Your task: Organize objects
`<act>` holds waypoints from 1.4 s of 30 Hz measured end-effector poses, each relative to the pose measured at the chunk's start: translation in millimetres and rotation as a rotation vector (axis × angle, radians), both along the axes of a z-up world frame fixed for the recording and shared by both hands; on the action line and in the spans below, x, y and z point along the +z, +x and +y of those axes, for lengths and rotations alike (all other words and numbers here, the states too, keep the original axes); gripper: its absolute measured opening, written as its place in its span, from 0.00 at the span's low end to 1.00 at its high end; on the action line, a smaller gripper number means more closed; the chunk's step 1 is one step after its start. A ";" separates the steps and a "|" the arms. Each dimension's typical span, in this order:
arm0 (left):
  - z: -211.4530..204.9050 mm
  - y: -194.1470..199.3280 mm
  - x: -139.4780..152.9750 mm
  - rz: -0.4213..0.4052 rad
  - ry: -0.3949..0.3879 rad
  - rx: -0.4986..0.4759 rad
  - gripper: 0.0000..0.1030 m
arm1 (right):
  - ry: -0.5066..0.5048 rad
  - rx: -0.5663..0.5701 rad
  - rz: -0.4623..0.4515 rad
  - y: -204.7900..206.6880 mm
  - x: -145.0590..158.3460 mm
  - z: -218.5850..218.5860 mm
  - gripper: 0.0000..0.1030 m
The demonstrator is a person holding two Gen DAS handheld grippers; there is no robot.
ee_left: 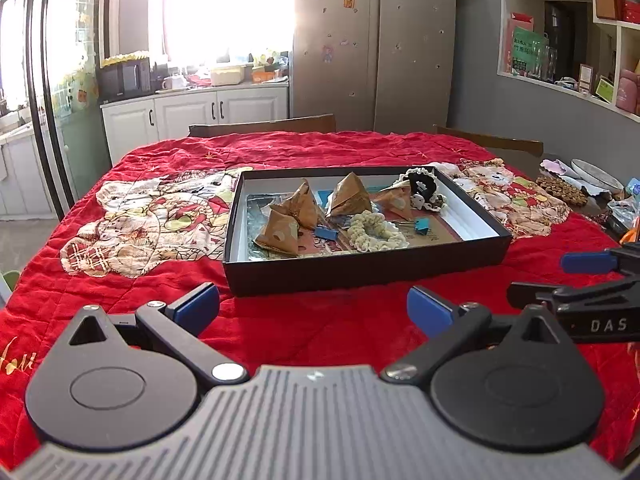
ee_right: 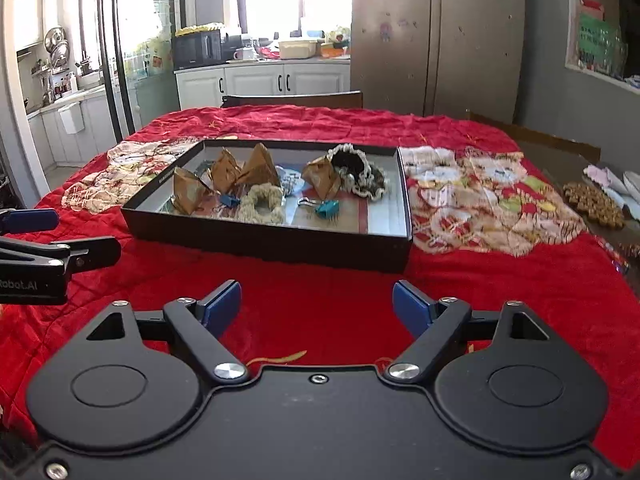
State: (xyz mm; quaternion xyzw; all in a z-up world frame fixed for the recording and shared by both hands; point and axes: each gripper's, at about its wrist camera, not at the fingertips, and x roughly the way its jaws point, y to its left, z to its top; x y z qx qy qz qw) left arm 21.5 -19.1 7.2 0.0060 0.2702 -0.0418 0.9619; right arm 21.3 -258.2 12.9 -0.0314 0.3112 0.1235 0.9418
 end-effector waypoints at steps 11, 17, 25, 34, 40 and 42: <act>-3.6 -3.7 -4.8 0.005 -0.013 0.007 1.00 | -0.025 -0.014 0.001 -3.4 -2.2 8.3 0.81; -4.0 -4.8 -6.0 -0.001 -0.008 0.012 1.00 | -0.031 -0.009 -0.001 -5.2 -1.8 10.0 0.82; -6.1 -4.5 -7.3 0.019 -0.011 0.003 1.00 | -0.028 -0.002 0.011 -4.7 -3.3 10.9 0.83; -8.2 -6.1 -6.5 0.014 -0.003 0.000 1.00 | -0.028 0.006 0.012 -5.5 -3.4 12.0 0.84; -8.7 -5.8 -6.4 0.016 -0.002 -0.003 1.00 | -0.027 0.009 0.016 -6.2 -3.7 13.0 0.85; -8.9 -5.9 -6.4 0.017 -0.003 -0.005 1.00 | -0.025 0.011 0.017 -6.0 -3.6 13.2 0.85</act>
